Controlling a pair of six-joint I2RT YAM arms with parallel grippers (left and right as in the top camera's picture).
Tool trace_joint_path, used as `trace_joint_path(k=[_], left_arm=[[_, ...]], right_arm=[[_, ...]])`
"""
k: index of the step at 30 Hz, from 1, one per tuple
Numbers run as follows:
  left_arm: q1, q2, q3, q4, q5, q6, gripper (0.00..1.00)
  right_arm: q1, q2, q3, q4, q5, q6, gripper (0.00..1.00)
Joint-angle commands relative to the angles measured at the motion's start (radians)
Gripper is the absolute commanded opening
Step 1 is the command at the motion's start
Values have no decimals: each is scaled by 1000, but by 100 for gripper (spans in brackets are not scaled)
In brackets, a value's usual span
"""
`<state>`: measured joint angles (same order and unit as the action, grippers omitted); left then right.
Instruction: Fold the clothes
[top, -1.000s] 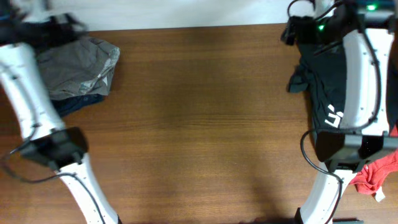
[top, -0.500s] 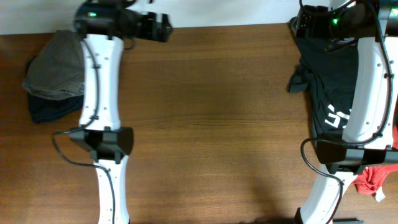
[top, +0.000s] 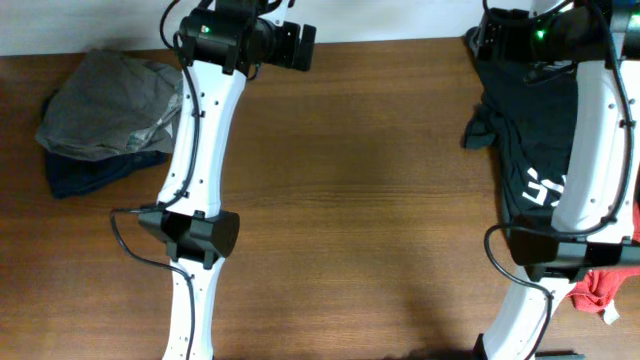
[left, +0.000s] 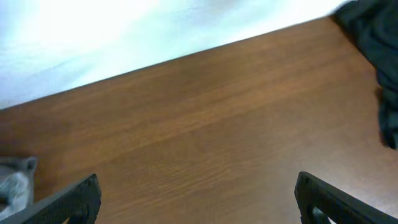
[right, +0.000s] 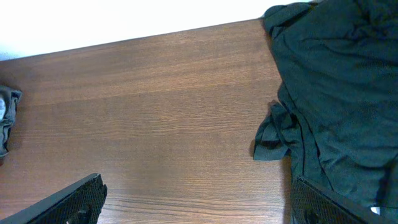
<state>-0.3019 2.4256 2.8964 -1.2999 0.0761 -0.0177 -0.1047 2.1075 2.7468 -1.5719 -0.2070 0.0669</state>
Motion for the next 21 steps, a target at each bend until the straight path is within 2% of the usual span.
trace_joint_path(k=[1,8,12,16,18,21], left_arm=[[19,-2,1,-1,-57,-50,99],[20,-2,1,-1,-57,-50,99],[21,-2,1,-2,-58,-50,99],[21,-2,1,-2,-58,-49,99],[20,-2,1,-3,-58,-50,99],[21,-2,1,-2,-57,-50,99]], right_arm=[[4,-173,13,-3,9,-11,99],[21,-422,7,-3,9,-11,99],[21,-551,-69,-3,9,-11,99],[20,-710,-272,-3,9,-10,99],[19,-833,-466,-3,24,-22,99],[18,-977,-678,30,113,-122,99]])
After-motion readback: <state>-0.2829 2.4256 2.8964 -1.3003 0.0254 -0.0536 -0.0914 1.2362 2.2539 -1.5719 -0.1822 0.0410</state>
